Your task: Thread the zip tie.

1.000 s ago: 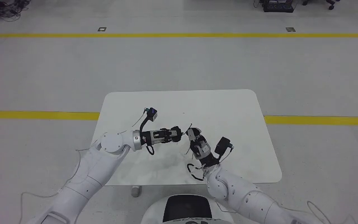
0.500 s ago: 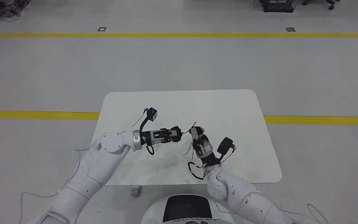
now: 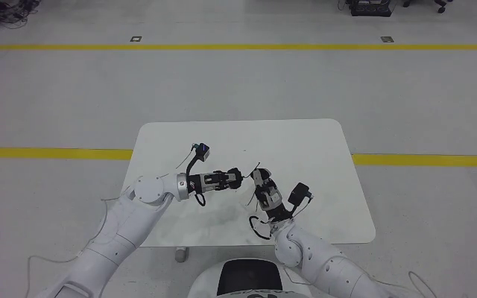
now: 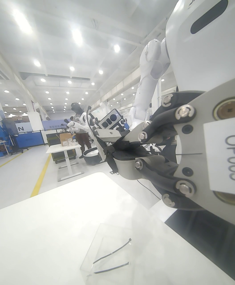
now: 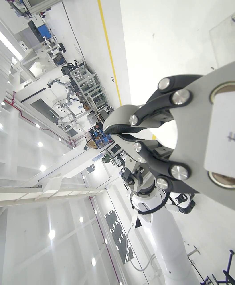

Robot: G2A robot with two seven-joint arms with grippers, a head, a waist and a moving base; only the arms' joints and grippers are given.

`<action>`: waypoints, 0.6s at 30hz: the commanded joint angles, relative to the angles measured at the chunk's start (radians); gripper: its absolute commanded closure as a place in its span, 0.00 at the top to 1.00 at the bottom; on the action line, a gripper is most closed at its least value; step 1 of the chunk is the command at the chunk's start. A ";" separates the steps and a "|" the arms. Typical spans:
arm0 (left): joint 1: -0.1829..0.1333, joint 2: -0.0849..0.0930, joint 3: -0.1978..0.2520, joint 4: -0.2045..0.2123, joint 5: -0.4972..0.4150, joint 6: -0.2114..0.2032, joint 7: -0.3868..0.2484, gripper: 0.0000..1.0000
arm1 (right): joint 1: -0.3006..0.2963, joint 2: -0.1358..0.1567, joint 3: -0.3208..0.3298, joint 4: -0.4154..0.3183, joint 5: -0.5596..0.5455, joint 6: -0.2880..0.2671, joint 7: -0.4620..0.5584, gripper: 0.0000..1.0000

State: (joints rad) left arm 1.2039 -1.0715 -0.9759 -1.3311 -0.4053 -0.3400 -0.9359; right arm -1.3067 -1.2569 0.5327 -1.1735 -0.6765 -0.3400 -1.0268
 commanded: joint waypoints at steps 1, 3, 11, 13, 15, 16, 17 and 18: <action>0.000 0.000 0.000 0.000 0.000 0.000 0.000 0.00 | 0.000 0.000 0.000 0.000 0.000 0.000 0.000 0.00; 0.002 0.000 0.000 0.000 0.014 0.001 0.026 0.00 | 0.000 0.000 0.000 0.000 0.000 0.000 0.000 0.00; 0.027 0.004 -0.019 -0.012 0.054 0.000 0.082 0.00 | -0.040 0.003 0.056 -0.039 -0.031 0.009 0.040 0.00; 0.036 0.006 -0.029 -0.024 0.077 0.000 0.096 0.00 | -0.051 0.003 0.070 -0.047 -0.043 0.010 0.047 0.00; 0.045 0.007 -0.036 -0.039 0.090 0.000 0.101 0.00 | -0.059 0.003 0.084 -0.054 -0.051 0.009 0.055 0.00; 0.049 0.008 -0.040 -0.045 0.099 0.000 0.104 0.00 | -0.063 0.002 0.090 -0.057 -0.054 0.007 0.057 0.00; 0.053 0.008 -0.043 -0.050 0.110 0.000 0.108 0.00 | -0.066 0.002 0.095 -0.060 -0.055 0.003 0.060 0.00; 0.059 0.009 -0.046 -0.058 0.126 0.000 0.113 0.00 | -0.070 0.001 0.101 -0.064 -0.055 0.000 0.064 0.00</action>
State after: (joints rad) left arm 1.2565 -1.0633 -1.0187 -1.3816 -0.2963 -0.3400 -0.8280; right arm -1.3733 -1.2549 0.6280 -1.2334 -0.7318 -0.3371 -0.9667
